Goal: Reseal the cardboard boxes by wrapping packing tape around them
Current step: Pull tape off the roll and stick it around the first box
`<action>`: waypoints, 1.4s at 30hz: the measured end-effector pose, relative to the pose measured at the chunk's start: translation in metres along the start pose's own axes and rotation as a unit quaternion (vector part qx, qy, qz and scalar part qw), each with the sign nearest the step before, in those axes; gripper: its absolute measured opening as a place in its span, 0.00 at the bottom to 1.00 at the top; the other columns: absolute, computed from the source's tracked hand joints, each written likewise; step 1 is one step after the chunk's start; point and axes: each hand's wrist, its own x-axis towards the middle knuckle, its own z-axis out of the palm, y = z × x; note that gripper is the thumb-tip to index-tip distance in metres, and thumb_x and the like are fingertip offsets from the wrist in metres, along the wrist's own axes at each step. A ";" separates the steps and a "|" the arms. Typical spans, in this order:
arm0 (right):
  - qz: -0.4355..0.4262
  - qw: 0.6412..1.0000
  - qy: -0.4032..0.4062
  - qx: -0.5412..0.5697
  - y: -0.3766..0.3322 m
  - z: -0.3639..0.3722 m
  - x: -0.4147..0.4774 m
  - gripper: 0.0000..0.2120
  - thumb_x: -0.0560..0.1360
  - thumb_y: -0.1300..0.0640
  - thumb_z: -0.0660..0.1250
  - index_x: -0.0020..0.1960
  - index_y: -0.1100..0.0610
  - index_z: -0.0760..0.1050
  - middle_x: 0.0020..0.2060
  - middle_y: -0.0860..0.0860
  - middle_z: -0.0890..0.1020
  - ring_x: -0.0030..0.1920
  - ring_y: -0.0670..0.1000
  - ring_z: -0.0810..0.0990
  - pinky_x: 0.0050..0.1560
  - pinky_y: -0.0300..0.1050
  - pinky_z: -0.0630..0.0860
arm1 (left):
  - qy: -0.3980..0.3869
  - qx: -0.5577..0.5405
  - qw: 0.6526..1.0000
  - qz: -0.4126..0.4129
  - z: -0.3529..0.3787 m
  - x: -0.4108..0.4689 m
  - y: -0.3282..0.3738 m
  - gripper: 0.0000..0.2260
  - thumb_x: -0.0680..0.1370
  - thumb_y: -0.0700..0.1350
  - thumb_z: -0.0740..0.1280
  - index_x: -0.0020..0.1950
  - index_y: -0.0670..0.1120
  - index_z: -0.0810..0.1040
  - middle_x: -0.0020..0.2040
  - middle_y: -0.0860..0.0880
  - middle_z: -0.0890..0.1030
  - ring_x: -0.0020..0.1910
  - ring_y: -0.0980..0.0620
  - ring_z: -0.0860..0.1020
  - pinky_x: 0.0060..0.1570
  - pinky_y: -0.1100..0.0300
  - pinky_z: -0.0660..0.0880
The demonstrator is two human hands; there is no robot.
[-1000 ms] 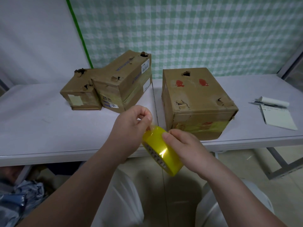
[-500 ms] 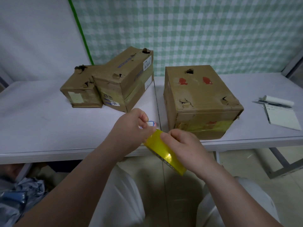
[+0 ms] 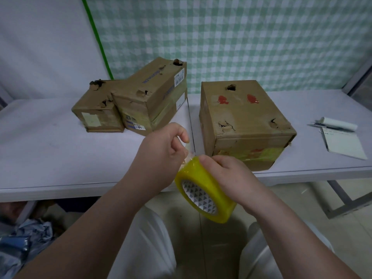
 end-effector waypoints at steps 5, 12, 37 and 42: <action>0.020 1.000 0.009 -0.011 0.002 -0.013 -0.009 0.31 0.77 0.37 0.55 0.49 0.64 0.80 0.45 0.61 0.82 0.46 0.58 0.80 0.51 0.56 0.76 | 0.006 -0.037 0.998 0.052 0.001 -0.002 0.018 0.13 0.73 0.32 0.66 0.43 0.51 0.72 0.33 0.47 0.76 0.32 0.44 0.77 0.37 0.45 0.77; 0.042 0.966 -0.056 0.249 0.013 -0.037 -0.033 0.25 0.67 0.39 0.72 0.54 0.56 0.81 0.48 0.55 0.85 0.49 0.55 0.84 0.48 0.48 0.79 | 0.023 -0.050 0.998 0.039 0.006 0.015 0.037 0.13 0.76 0.38 0.66 0.51 0.54 0.68 0.37 0.51 0.79 0.34 0.53 0.80 0.36 0.52 0.80; 0.119 0.942 0.005 0.314 0.022 -0.053 -0.057 0.19 0.60 0.40 0.74 0.47 0.48 0.83 0.44 0.48 0.85 0.45 0.49 0.84 0.51 0.51 0.79 | -0.091 -0.204 0.974 0.040 -0.002 0.083 0.068 0.12 0.74 0.30 0.66 0.46 0.48 0.75 0.34 0.51 0.76 0.32 0.57 0.77 0.34 0.63 0.77; 0.149 0.927 0.035 0.343 0.027 -0.055 -0.050 0.37 0.54 0.36 0.69 0.60 0.49 0.76 0.54 0.51 0.81 0.51 0.54 0.82 0.46 0.50 0.80 | -0.152 -0.233 0.959 0.050 -0.002 0.072 0.075 0.09 0.75 0.31 0.66 0.44 0.45 0.75 0.36 0.51 0.74 0.35 0.59 0.80 0.34 0.63 0.78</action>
